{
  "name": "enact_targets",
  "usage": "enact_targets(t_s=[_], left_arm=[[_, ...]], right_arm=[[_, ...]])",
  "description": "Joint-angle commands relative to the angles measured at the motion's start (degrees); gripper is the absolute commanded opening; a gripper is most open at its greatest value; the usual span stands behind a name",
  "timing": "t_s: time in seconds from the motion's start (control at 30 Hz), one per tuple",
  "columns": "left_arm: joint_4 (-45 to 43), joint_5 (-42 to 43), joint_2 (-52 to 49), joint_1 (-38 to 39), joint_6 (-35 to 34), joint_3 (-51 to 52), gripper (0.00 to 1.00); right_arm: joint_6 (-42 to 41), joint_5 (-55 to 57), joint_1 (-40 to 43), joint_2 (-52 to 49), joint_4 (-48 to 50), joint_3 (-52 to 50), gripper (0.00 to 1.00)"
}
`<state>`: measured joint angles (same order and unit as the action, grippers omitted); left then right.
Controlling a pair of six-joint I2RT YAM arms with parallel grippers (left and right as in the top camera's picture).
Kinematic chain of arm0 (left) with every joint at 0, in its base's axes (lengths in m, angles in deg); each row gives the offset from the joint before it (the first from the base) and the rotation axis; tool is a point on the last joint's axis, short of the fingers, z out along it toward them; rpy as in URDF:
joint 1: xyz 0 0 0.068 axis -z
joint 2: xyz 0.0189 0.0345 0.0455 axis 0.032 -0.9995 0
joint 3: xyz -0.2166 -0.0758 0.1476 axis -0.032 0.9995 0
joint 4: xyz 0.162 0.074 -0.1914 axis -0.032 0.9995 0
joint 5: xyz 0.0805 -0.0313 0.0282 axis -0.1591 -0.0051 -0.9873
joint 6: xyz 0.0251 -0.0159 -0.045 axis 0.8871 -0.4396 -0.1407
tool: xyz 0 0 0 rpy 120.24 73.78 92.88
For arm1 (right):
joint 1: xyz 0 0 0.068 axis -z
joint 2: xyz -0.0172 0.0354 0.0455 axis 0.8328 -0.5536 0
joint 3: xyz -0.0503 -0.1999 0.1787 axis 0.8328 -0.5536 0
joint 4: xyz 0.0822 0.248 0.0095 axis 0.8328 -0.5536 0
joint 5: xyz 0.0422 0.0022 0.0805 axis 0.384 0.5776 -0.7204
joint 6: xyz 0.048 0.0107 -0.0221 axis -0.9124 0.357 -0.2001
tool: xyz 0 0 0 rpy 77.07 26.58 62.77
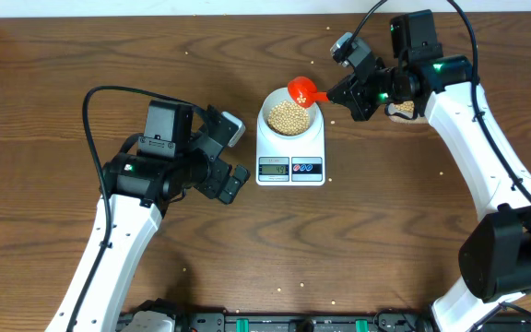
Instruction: Scoop item into bowl and weigh 50g on scale
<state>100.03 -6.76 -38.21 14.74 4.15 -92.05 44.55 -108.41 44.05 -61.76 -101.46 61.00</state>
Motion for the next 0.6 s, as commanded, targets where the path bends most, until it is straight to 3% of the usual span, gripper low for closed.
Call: enact_targets(t_s=[0.0, 0.57], left_arm=[[0.11, 0.72, 0.42, 0.17, 0.74, -1.14, 0.99], [0.11, 0.72, 0.42, 0.17, 0.74, -1.14, 0.99]], right_arm=[[-0.90, -2.78, 0.46, 1.70, 0.07, 0.55, 0.01], [-3.63, -9.49, 5.75, 1.70, 0.81, 0.55, 0.01]])
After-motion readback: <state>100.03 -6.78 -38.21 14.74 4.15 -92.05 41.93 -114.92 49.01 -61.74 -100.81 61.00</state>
